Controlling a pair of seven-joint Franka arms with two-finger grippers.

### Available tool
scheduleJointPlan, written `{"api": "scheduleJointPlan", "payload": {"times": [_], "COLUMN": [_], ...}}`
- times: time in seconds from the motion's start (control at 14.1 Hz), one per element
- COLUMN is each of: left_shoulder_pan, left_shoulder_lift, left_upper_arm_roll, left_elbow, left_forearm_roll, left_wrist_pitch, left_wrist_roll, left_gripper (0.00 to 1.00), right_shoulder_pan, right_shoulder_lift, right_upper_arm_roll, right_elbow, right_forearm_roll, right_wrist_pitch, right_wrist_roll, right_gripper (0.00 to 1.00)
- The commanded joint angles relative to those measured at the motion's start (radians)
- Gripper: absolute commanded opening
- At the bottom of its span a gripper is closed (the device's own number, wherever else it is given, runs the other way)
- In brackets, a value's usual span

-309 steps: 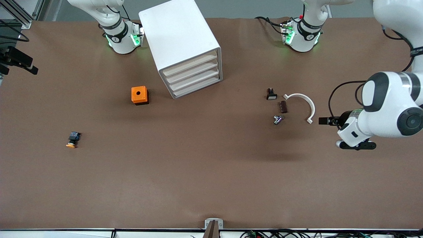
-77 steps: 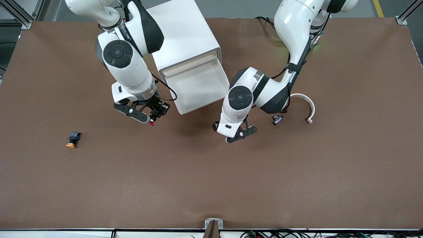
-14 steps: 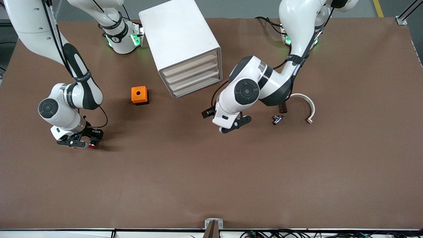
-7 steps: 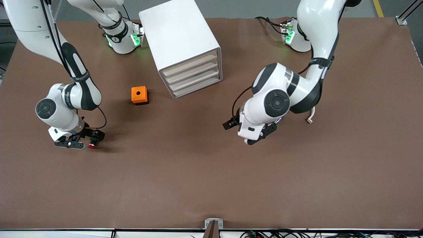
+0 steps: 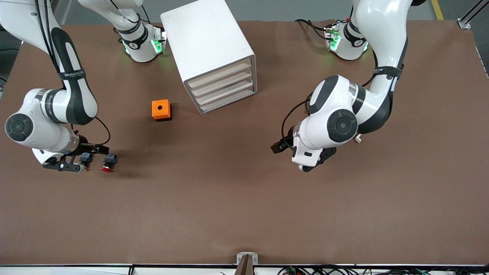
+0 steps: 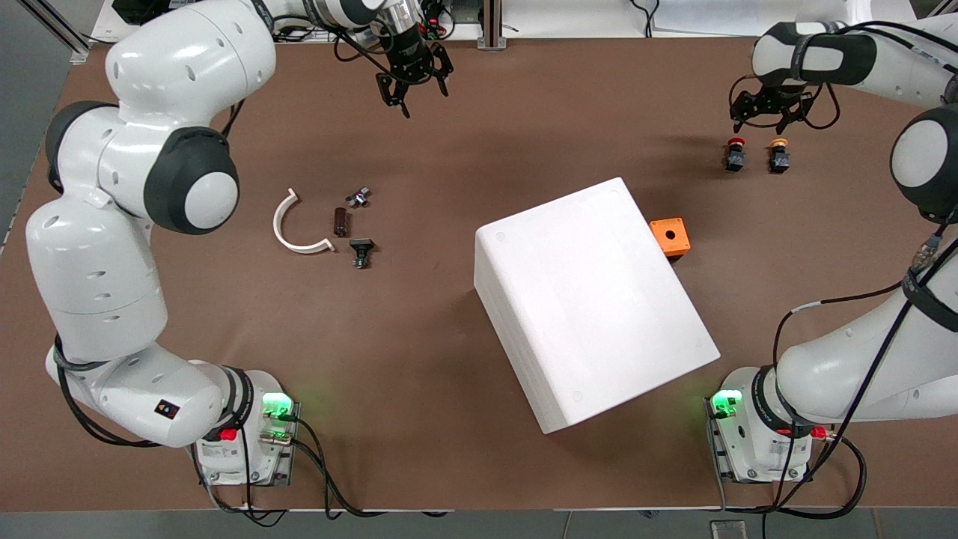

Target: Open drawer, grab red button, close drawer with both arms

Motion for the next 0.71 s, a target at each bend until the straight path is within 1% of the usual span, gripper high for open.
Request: {"api": "scheduleJointPlan", "payload": {"times": [0.0,0.14,0.28,0.35,0.5,0.64], "left_shoulder_pan": [0.059,0.115,0.162,0.189,0.278,0.341], "left_shoulder_lift": [-0.072,-0.101,-0.138,-0.171,-0.236,-0.290], "left_upper_arm_roll": [-0.011,-0.014,-0.013,-0.006,-0.006,-0.005], "left_elbow": [-0.019,-0.020,-0.025,-0.025,-0.025,-0.040], "left_forearm_roll": [0.040,0.040,0.042,0.043,0.045,0.049], "left_wrist_pitch": [-0.075,-0.115,-0.191,-0.249,-0.331,-0.395], "left_wrist_roll": [0.176,0.323,0.440,0.489,0.616,0.718], "left_gripper": [1.00,1.00,1.00,1.00,1.00,1.00], "right_shoulder_pan": [-0.007,-0.012,-0.012,-0.012,-0.007,-0.009], "right_shoulder_lift": [-0.057,-0.094,-0.128,-0.160,-0.224,-0.281], "right_upper_arm_roll": [0.013,0.010,0.008,0.008,0.011,0.013], "right_elbow": [0.016,0.066,0.119,0.122,0.123,0.131], "right_forearm_roll": [-0.011,-0.011,-0.011,-0.011,-0.011,-0.007], "right_wrist_pitch": [-0.095,-0.208,-0.313,-0.343,-0.411,-0.469], "right_wrist_roll": [0.014,0.011,0.012,0.012,0.012,0.000], "right_gripper": [1.00,1.00,1.00,1.00,1.00,1.00]}}
